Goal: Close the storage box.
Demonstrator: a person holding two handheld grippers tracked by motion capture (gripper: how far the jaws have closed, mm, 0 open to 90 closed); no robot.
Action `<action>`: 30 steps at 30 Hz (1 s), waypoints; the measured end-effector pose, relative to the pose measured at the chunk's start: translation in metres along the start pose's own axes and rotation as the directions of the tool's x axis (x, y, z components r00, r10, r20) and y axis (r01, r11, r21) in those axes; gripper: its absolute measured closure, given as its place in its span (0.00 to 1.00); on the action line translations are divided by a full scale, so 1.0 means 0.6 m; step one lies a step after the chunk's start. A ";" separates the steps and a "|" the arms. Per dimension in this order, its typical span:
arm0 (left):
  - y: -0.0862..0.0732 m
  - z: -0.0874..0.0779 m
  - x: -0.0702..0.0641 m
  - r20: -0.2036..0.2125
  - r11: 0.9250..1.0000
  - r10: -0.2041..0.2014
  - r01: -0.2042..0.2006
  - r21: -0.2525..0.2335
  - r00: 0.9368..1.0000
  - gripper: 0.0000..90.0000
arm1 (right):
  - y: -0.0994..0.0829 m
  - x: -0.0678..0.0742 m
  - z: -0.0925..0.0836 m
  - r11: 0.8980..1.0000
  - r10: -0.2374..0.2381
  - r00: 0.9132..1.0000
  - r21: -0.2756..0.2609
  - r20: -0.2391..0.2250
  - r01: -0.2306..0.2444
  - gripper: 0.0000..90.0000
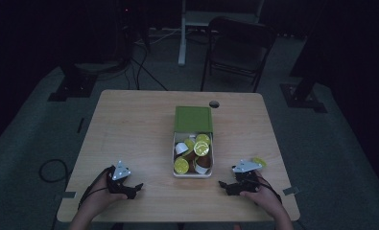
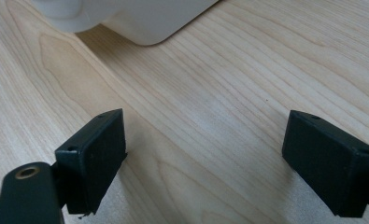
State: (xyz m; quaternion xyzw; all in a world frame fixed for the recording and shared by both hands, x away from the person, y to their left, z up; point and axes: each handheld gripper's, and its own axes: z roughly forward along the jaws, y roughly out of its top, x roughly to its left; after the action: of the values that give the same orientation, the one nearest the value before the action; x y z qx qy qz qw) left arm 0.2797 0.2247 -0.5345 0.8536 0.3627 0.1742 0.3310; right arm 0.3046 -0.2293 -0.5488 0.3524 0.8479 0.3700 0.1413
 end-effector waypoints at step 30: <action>0.073 0.016 -0.057 0.173 0.983 0.084 -0.053 -0.177 0.981 0.16 | 0.046 0.020 -0.039 0.985 0.035 0.996 -0.163 -0.082 -0.048 0.14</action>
State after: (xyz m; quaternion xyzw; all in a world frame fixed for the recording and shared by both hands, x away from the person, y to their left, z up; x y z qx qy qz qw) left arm 0.2837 0.1725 -0.5128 0.8460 0.2854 0.1383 0.4286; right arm 0.2979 -0.2200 -0.5121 0.3424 0.8117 0.4553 0.1289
